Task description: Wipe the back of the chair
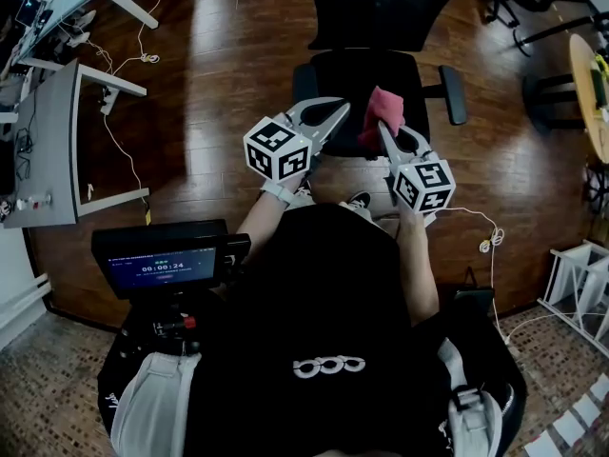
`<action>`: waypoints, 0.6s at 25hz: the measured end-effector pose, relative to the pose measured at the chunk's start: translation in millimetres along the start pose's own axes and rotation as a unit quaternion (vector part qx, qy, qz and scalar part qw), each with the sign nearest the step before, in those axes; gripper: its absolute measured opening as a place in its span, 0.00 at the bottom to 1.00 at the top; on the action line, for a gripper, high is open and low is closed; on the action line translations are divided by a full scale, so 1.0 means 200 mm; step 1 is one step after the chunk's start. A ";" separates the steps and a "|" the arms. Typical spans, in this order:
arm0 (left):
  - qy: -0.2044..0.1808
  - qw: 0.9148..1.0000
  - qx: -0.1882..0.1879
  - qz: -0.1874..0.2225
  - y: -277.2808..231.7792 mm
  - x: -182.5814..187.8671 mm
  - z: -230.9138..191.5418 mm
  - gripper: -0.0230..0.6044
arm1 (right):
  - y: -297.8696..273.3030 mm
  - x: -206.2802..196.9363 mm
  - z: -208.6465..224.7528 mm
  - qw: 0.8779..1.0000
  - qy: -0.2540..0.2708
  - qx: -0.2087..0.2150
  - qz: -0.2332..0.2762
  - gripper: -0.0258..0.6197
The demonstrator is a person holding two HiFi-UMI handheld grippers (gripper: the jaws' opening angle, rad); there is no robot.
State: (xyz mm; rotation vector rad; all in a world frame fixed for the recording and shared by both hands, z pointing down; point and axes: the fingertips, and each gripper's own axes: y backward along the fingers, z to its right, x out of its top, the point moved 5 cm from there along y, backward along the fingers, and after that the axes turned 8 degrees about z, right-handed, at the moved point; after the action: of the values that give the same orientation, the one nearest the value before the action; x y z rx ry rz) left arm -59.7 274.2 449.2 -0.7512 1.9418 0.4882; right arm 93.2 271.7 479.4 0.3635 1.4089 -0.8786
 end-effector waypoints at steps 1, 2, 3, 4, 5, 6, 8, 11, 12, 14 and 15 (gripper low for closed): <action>-0.001 1.000 -0.001 -0.001 -0.01 0.01 0.01 0.02 | 0.01 0.01 0.01 1.000 -0.002 -0.001 0.001 0.11; -0.003 1.000 -0.002 -0.003 -0.02 0.01 0.01 0.02 | 0.01 0.01 0.01 1.000 -0.002 -0.002 0.002 0.11; -0.004 1.000 -0.003 -0.004 -0.03 0.02 0.01 0.02 | 0.01 0.02 0.01 1.000 -0.002 -0.003 0.003 0.11; -0.006 1.000 -0.004 -0.005 -0.03 0.03 0.02 0.02 | 0.01 0.03 0.01 1.000 -0.003 -0.003 0.004 0.11; -0.007 1.000 -0.006 -0.006 -0.03 0.03 0.02 0.02 | 0.01 0.03 0.01 1.000 -0.003 -0.004 0.006 0.11; -0.009 1.000 -0.007 -0.008 -0.03 0.04 0.02 0.02 | 0.01 0.04 0.00 1.000 -0.003 -0.004 0.007 0.11; -0.011 1.000 -0.010 -0.011 -0.04 0.05 0.02 0.02 | 0.01 0.05 0.01 1.000 -0.006 -0.006 0.011 0.11; -0.011 1.000 -0.014 -0.018 -0.06 0.05 0.04 0.02 | 0.01 0.07 0.02 1.000 -0.016 -0.008 0.016 0.11; -0.011 1.000 -0.015 -0.021 -0.06 0.05 0.04 0.02 | 0.01 0.07 0.02 1.000 -0.017 -0.009 0.016 0.11; -0.008 0.999 -0.019 -0.027 -0.08 0.04 0.06 0.02 | 0.02 0.08 0.03 1.000 -0.018 -0.011 0.016 0.11; -0.006 0.999 -0.021 -0.031 -0.08 0.04 0.07 0.02 | 0.02 0.08 0.03 1.000 -0.019 -0.012 0.016 0.11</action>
State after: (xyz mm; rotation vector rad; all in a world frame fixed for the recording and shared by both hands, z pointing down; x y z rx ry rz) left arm -42.7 268.2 436.5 -0.8300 1.8959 0.4970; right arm 99.6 264.7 463.6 0.3491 1.3740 -0.8388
